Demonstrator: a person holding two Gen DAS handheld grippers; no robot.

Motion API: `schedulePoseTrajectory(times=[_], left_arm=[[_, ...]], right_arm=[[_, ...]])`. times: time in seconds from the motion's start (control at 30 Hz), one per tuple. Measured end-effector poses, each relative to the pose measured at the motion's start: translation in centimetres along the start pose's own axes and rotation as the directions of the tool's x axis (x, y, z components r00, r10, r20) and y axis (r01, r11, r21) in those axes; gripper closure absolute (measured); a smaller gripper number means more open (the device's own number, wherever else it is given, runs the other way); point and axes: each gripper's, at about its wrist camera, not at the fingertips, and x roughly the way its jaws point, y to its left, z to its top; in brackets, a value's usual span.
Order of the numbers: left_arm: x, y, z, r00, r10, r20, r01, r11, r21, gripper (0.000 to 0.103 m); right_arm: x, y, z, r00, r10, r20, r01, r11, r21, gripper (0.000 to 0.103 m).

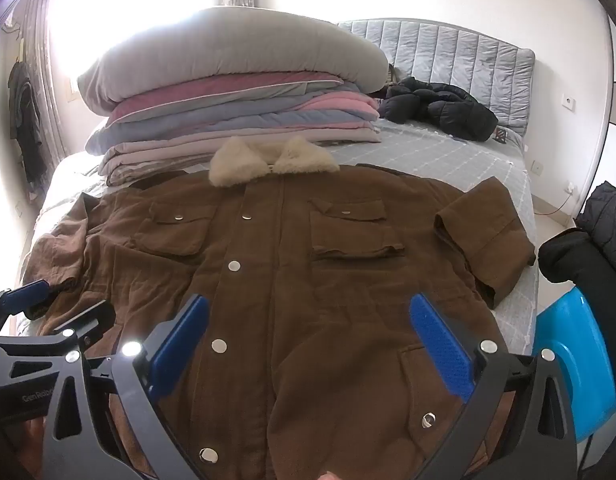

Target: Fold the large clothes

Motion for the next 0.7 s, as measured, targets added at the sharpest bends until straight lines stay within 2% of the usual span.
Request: schedulePoseTrajectory(times=[0.7], left_arm=[[-0.01,-0.02,0.01,1.0,0.002,-0.004,-0.002,1.0,0.001,0.007]], right_arm=[[0.27,0.27,-0.07,1.0,-0.002,-0.007,0.002,1.0,-0.004,0.006]])
